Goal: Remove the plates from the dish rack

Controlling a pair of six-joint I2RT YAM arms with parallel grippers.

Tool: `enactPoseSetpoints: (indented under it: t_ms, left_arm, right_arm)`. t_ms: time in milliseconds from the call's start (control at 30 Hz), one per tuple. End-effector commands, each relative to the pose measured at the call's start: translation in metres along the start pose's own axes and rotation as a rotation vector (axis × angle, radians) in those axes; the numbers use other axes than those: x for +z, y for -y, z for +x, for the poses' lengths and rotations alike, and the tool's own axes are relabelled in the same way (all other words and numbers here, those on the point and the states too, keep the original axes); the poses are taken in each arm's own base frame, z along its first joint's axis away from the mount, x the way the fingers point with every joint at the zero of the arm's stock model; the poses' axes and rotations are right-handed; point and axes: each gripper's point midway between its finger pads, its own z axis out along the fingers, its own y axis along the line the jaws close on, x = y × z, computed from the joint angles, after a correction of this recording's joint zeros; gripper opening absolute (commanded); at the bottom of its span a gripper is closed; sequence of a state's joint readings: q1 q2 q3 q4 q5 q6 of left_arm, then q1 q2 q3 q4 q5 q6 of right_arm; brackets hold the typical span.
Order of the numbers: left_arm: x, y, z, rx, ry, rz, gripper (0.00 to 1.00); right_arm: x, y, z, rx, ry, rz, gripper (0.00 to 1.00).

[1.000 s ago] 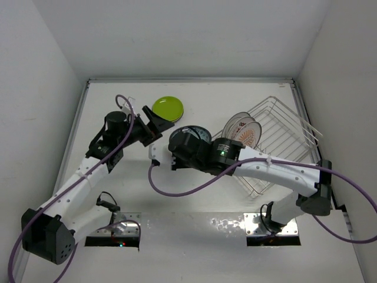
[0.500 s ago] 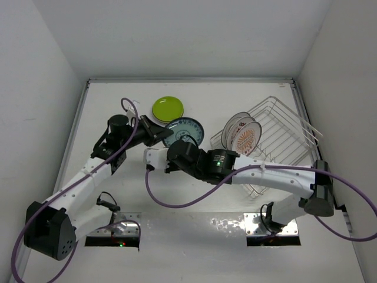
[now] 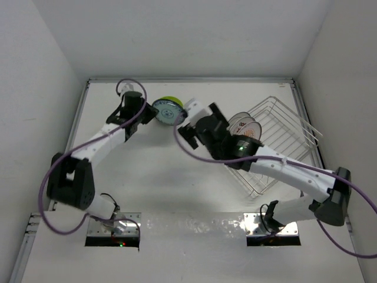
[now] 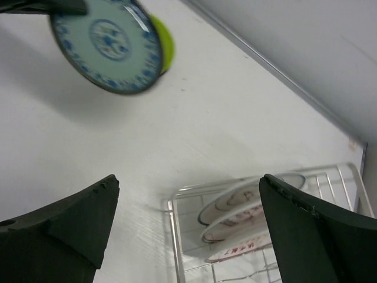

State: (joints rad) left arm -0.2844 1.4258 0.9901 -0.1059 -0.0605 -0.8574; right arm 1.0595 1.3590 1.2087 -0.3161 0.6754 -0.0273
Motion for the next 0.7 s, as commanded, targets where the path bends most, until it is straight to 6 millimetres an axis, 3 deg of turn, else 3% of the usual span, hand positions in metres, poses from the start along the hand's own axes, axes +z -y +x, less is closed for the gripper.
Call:
enactPoseSetpoints:
  t_ms: [0,33,67,100,133,200,233,267,300,400,433,467,600,667]
  left_arm:
    - [0.05,-0.011,-0.055,0.042,0.16,-0.136,0.0]
    - [0.062,-0.013,-0.058,0.053,0.15,-0.153,0.0]
    - [0.072,-0.001,-0.072,0.047,0.161,-0.138,0.0]
    - [0.095,-0.023,-0.061,0.043,0.104,-0.191,0.0]
    - [0.104,-0.014,-0.072,0.035,0.114,-0.175,0.0]
    - [0.12,-0.019,-0.071,0.031,0.092,-0.179,0.0]
    - [0.133,-0.03,-0.064,0.028,0.071,-0.205,0.06]
    - [0.139,-0.024,-0.068,0.024,0.07,-0.191,0.13]
    - [0.148,-0.033,-0.063,0.023,0.053,-0.205,0.19]
    - [0.153,-0.031,-0.06,0.028,0.026,-0.198,0.54]
    - [0.152,-0.034,-0.055,0.027,0.014,-0.2,0.71]
    - [0.149,-0.034,-0.051,0.023,-0.002,-0.194,0.78]
    - [0.12,-0.033,-0.036,0.035,-0.06,-0.207,0.96]
    - [0.104,-0.044,-0.023,0.055,-0.103,-0.259,0.97]
  right_arm:
    - [-0.016,0.032,0.01,0.274,-0.002,0.053,0.99]
    - [-0.019,0.035,0.012,0.273,0.0,0.057,0.99]
    - [-0.022,0.038,0.017,0.273,-0.008,0.067,0.99]
    - [-0.027,0.042,0.024,0.276,-0.012,0.077,0.99]
    - [-0.029,0.045,0.029,0.287,-0.015,0.084,0.99]
    - [-0.034,0.048,0.043,0.3,-0.021,0.096,0.99]
    - [-0.035,0.047,0.046,0.309,-0.019,0.093,0.99]
    - [-0.036,0.047,0.05,0.319,-0.022,0.096,0.99]
    - [-0.037,0.047,0.056,0.318,-0.029,0.097,0.99]
    - [-0.037,0.051,0.064,0.322,-0.056,0.115,0.99]
    - [-0.034,0.055,0.071,0.334,-0.086,0.133,0.99]
    - [-0.031,0.058,0.076,0.351,-0.109,0.145,0.99]
    - [-0.005,0.07,0.102,0.547,-0.209,0.151,0.99]
    - [0.008,0.08,0.114,0.685,-0.245,0.195,0.99]
